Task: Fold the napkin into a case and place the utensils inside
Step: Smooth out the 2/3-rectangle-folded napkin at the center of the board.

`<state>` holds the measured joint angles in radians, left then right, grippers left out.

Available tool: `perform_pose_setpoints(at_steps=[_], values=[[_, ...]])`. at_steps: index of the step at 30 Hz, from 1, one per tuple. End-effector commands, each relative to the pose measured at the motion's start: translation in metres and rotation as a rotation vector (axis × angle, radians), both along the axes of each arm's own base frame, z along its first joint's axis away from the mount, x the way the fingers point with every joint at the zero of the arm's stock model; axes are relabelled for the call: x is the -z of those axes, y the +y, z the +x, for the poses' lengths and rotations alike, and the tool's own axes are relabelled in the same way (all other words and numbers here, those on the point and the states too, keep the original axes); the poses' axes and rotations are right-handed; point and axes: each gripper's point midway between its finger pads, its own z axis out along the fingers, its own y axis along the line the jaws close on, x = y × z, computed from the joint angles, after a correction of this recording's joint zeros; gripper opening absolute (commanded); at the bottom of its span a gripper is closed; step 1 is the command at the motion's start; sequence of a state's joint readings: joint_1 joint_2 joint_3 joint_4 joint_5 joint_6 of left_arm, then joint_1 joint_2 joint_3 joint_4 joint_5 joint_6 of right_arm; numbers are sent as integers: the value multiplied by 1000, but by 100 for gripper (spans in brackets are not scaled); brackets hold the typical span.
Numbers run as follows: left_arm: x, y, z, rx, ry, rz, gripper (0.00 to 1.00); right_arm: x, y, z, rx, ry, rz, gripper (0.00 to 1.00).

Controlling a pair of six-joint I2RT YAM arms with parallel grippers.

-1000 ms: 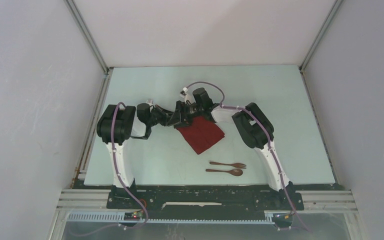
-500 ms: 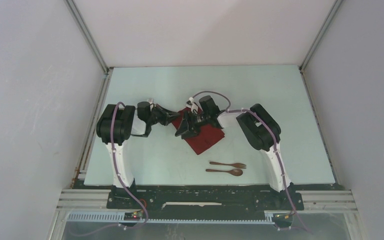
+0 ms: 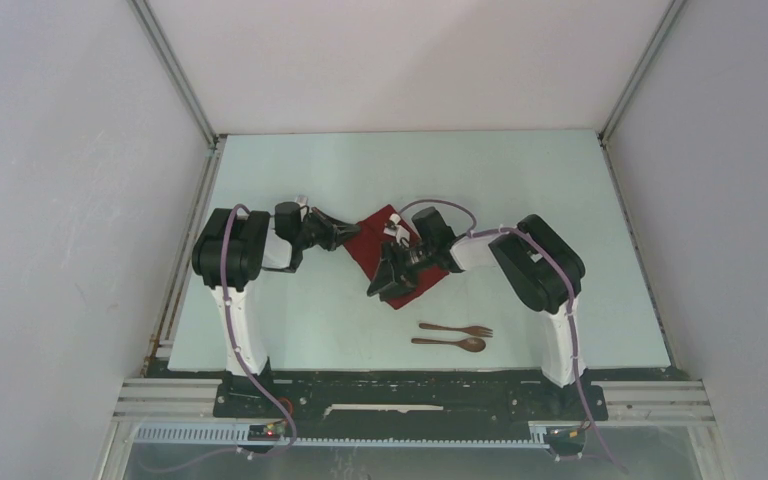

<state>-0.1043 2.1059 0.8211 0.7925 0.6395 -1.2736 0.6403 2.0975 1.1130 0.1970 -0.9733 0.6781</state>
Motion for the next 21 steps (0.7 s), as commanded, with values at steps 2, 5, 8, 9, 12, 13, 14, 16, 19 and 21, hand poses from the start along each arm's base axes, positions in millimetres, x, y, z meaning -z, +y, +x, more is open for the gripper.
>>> perform_pose_setpoints(at_steps=[2, 5, 8, 9, 12, 13, 14, 16, 19, 21], values=[[14, 12, 3, -40, 27, 78, 0, -12, -19, -12, -18, -40, 4, 72], [14, 13, 3, -41, 27, 81, 0, -9, -26, -18, -24, -40, -13, 72], [14, 13, 4, -43, 28, 86, 0, -9, -30, -23, -37, -49, -14, 72], [15, 13, 4, -43, 29, 88, 0, -8, -31, -24, -41, -51, -14, 72], [15, 14, 4, -44, 29, 90, 0, -9, -33, -25, -57, -65, -7, 72], [15, 13, 4, -43, 29, 92, 0, -10, -34, -26, -64, -75, -7, 72], [15, 13, 4, -43, 28, 94, 0, -8, -37, -28, -74, -86, -17, 72], [16, 14, 4, -39, 30, 98, 0, -5, -41, -29, -85, -115, -38, 72], [15, 14, 4, -22, 31, 128, 0, -6, -50, -40, -105, -93, -78, 70], [5, 14, 6, -1, 5, 166, 0, -23, -56, -43, -98, -125, -99, 70]])
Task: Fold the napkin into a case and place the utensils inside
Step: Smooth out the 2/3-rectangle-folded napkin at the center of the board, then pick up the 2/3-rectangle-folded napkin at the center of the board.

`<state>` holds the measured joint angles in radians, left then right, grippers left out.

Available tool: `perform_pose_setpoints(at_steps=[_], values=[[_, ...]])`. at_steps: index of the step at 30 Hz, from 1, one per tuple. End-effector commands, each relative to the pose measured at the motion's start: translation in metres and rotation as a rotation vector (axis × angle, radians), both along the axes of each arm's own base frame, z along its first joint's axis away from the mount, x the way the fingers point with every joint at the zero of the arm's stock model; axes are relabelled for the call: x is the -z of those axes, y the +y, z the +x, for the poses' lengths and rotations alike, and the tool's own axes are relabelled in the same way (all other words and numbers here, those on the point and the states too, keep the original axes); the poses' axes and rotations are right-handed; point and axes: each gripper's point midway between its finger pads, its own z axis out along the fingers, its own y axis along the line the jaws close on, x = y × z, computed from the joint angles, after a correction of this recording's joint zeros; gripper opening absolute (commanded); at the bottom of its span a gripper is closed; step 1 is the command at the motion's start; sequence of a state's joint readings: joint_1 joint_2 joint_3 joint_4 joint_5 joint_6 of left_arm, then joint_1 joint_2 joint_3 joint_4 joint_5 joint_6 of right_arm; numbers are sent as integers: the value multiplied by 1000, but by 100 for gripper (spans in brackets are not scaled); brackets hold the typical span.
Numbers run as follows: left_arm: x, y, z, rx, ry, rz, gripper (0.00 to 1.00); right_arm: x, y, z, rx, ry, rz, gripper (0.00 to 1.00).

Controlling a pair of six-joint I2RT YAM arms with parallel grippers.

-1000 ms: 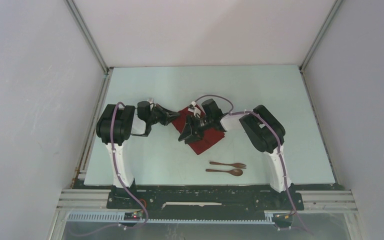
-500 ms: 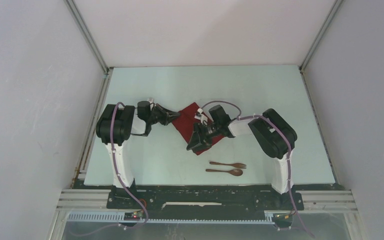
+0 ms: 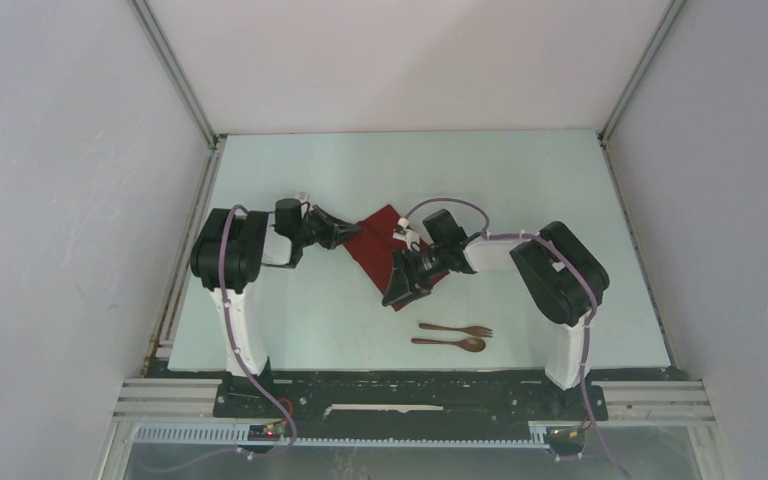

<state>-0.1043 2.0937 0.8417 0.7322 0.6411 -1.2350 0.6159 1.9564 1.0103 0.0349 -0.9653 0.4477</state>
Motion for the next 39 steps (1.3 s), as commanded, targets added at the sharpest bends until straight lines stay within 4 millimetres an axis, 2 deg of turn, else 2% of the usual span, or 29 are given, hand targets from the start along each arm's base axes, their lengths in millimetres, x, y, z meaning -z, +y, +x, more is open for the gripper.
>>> perform_pose_setpoints(at_steps=[1, 3, 5, 7, 8, 9, 10, 11, 12, 15, 19, 22, 27, 32, 35, 39], values=[[0, 15, 6, -2, -16, 170, 1, -33, -26, -18, -4, -70, -85, 70], [-17, 17, 10, 22, -44, 230, 8, -43, -44, -5, 89, -165, -189, 74], [-37, 17, 13, 43, -61, 285, 22, -43, -76, 23, 245, -242, -327, 76], [-72, 12, 19, 64, -126, 299, 39, -33, -118, 57, 438, -278, -489, 78], [-92, 8, 22, 74, -160, 293, 44, -29, -136, 73, 521, -280, -540, 78], [-108, 4, 21, 86, -182, 284, 47, -28, -147, 88, 571, -279, -548, 78], [-126, 0, 19, 99, -213, 273, 50, -27, -152, 99, 593, -270, -529, 78], [-141, -4, 14, 115, -237, 272, 58, -27, -151, 107, 591, -245, -495, 78], [-155, -7, 8, 134, -260, 278, 61, -20, -152, 113, 583, -205, -478, 77], [-179, -12, -21, 204, -291, 338, 64, -18, -147, 124, 563, -131, -370, 76], [-180, -17, -68, 275, -292, 412, 66, -12, -139, 127, 516, -79, -272, 72], [-166, -24, -104, 327, -275, 417, 66, 0, -138, 122, 482, -46, -262, 68], [-153, -33, -142, 386, -257, 416, 63, 8, -130, 118, 451, -4, -224, 60], [-158, -28, -158, 395, -270, 470, 55, 10, -126, 110, 457, 4, -241, 40], [-156, -22, -164, 390, -264, 511, 50, 4, -113, 97, 449, 39, -193, 26], [-152, -21, -169, 391, -250, 525, 47, 4, -89, 70, 416, 58, -193, 16]])
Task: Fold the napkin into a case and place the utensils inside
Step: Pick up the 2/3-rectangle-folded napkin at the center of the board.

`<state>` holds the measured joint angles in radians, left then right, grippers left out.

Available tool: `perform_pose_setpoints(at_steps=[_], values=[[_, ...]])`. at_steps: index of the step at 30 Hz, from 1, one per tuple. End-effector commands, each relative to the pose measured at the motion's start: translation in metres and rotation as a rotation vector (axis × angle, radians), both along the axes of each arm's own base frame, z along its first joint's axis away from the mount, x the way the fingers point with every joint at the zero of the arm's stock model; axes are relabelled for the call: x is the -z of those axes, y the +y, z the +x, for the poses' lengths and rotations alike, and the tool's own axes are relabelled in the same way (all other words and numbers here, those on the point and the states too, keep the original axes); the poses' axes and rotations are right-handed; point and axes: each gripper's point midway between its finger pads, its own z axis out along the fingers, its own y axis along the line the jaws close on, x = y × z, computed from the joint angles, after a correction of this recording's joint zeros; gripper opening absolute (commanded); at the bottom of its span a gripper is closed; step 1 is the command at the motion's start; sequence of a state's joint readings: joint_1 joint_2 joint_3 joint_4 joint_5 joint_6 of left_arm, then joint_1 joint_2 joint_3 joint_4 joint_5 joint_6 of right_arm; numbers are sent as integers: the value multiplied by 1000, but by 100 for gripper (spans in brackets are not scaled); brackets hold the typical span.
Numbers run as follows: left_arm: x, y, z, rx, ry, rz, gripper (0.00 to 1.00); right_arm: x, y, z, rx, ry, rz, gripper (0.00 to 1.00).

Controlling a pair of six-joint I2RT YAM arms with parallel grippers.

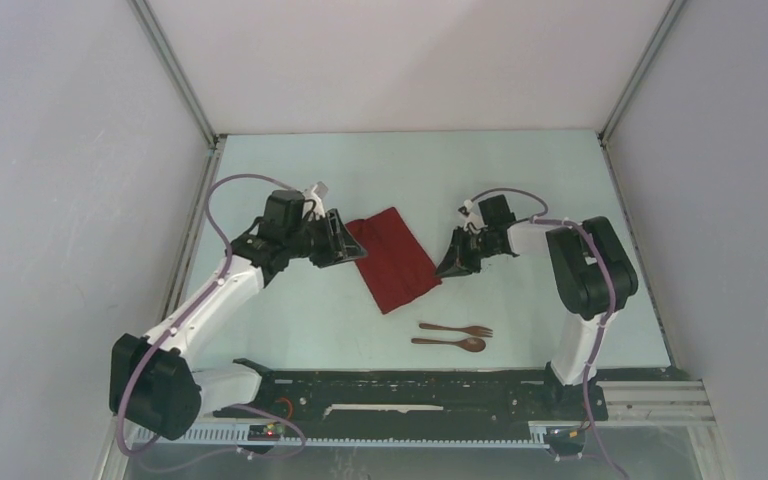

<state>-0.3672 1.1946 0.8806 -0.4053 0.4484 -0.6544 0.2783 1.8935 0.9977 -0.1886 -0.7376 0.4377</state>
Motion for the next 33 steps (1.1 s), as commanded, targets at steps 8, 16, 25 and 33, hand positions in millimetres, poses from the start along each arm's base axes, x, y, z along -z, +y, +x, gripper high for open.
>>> perform_pose_setpoints(at_steps=[8, 16, 25, 33], values=[[20, -17, -18, 26, -36, 188, 61, -54, 73, -66, 11, -74, 140, 40], [55, -82, -51, 105, -1, 570, 71, -37, -32, -31, 284, -30, -8, 61], [87, -114, -57, 202, 52, 833, 70, -48, -82, -25, 370, -125, -35, 67], [117, -121, -60, 228, 117, 874, 64, -50, -87, -27, 355, -152, -35, 69]])
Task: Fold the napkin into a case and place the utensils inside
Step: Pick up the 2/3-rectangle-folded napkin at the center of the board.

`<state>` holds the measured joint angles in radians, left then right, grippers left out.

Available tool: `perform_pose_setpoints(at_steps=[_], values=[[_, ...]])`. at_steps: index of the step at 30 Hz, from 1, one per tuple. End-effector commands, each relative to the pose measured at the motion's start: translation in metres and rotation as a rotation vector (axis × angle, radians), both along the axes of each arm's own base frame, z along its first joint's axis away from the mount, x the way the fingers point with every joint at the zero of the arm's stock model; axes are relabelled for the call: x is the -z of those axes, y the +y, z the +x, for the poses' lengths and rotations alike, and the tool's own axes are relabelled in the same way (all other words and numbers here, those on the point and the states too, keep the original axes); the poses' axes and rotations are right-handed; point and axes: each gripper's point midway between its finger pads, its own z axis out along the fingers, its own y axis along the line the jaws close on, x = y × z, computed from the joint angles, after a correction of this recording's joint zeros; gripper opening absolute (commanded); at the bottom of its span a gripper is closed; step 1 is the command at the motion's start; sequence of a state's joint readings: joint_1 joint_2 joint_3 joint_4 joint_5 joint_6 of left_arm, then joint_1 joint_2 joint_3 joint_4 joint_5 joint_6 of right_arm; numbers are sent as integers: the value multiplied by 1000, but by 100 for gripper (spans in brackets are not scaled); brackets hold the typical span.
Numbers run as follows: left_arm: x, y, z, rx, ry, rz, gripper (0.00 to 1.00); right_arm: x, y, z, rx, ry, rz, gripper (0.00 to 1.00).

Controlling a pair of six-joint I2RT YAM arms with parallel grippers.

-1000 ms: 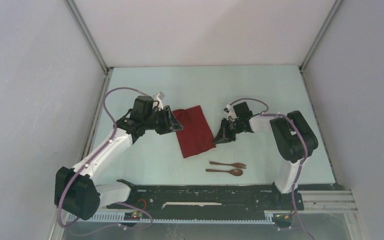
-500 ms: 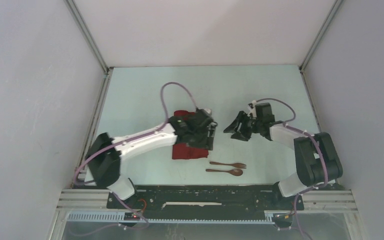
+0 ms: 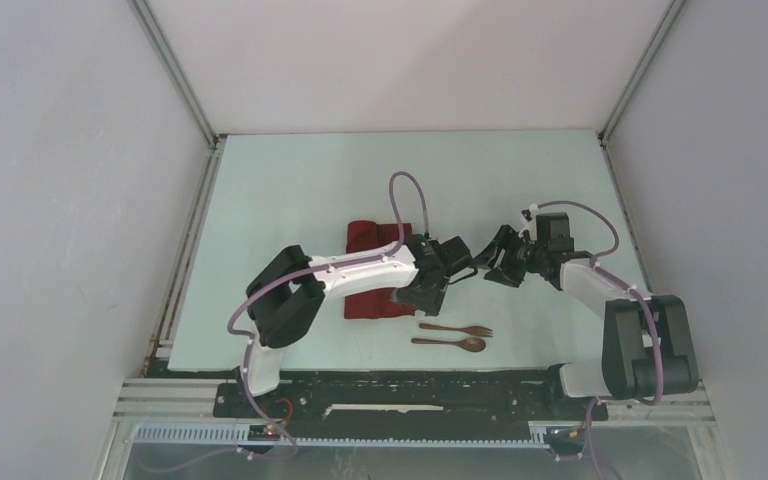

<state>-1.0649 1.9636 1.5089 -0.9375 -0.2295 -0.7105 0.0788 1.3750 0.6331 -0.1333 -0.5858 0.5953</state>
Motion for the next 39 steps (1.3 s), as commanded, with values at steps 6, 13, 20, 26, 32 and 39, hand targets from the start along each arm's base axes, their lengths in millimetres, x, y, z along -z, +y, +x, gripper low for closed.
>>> perform_pose_setpoints(at_steps=[6, 13, 20, 26, 32, 39], values=[[16, -3, 5, -22, 8, 51, 55, 2, 1, -4, -50, -21, -1, 69], [27, 10, 6, -23, 0, 111, 49, 2, 10, -4, -71, -29, 4, 68], [27, 16, 13, -22, -32, 100, 25, 7, 28, -7, -114, -15, 26, 68], [-5, 16, 20, -43, -78, -35, 4, 4, 47, -3, -157, -10, 142, 77], [-30, 15, 16, -82, -40, -264, 0, -5, 80, 15, -199, -33, 343, 100], [-35, 26, 15, -99, -24, -316, 0, -8, 128, 28, -214, 13, 469, 97]])
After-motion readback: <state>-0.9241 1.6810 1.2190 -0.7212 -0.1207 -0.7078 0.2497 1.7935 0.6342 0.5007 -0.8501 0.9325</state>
